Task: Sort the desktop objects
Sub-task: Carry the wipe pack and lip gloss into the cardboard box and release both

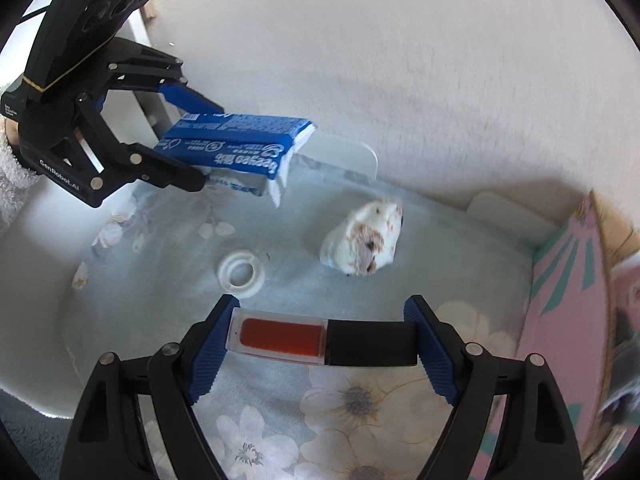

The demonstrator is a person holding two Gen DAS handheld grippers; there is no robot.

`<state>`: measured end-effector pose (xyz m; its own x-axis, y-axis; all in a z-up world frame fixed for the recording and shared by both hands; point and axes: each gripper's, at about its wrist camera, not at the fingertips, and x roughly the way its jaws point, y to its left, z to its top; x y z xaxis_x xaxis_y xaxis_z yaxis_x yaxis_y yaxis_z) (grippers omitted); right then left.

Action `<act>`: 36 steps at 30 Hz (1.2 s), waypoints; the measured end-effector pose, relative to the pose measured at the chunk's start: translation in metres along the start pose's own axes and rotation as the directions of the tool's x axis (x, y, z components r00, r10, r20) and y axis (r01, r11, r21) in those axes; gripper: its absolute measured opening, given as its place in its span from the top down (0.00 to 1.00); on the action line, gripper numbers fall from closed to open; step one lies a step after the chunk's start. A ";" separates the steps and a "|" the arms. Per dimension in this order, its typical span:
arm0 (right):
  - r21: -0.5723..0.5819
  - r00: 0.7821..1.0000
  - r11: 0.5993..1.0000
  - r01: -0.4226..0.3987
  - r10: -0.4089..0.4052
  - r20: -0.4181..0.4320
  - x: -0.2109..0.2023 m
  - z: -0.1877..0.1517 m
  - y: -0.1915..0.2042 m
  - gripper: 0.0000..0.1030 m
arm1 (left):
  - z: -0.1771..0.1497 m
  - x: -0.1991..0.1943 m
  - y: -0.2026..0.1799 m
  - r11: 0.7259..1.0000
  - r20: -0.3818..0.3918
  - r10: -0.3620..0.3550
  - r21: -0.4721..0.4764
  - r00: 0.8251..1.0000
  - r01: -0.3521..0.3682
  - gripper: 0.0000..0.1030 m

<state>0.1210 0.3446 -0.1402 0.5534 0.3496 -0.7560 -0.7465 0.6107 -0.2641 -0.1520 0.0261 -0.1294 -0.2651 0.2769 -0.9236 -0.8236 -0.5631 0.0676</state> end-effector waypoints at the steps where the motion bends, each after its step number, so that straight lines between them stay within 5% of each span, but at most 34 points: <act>1: 0.002 1.000 1.000 -0.013 0.013 0.003 -0.007 0.003 -0.002 0.21 | 0.001 -0.008 0.000 1.000 0.012 0.007 -0.003 1.000 -0.007 0.41; 15: 0.054 0.997 0.998 0.040 -0.043 0.064 -0.086 0.005 -0.070 0.21 | 0.082 -0.064 -0.033 0.999 0.160 0.030 0.027 0.987 -0.035 0.41; 25: 0.153 0.990 0.980 0.125 -0.135 0.052 -0.140 -0.046 -0.140 0.21 | 0.164 -0.056 -0.089 0.989 0.185 -0.019 0.151 0.983 -0.010 0.41; 36: 0.263 0.989 0.955 0.135 -0.147 0.026 -0.164 -0.105 -0.184 0.21 | 0.236 -0.024 -0.151 0.967 0.177 -0.086 0.251 0.980 0.040 0.41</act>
<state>0.1283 0.1004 -0.0304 0.6667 0.2748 -0.6928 -0.5416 0.8172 -0.1970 -0.1394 0.2880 -0.0286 -0.2774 0.4576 -0.8448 -0.9331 -0.3379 0.1233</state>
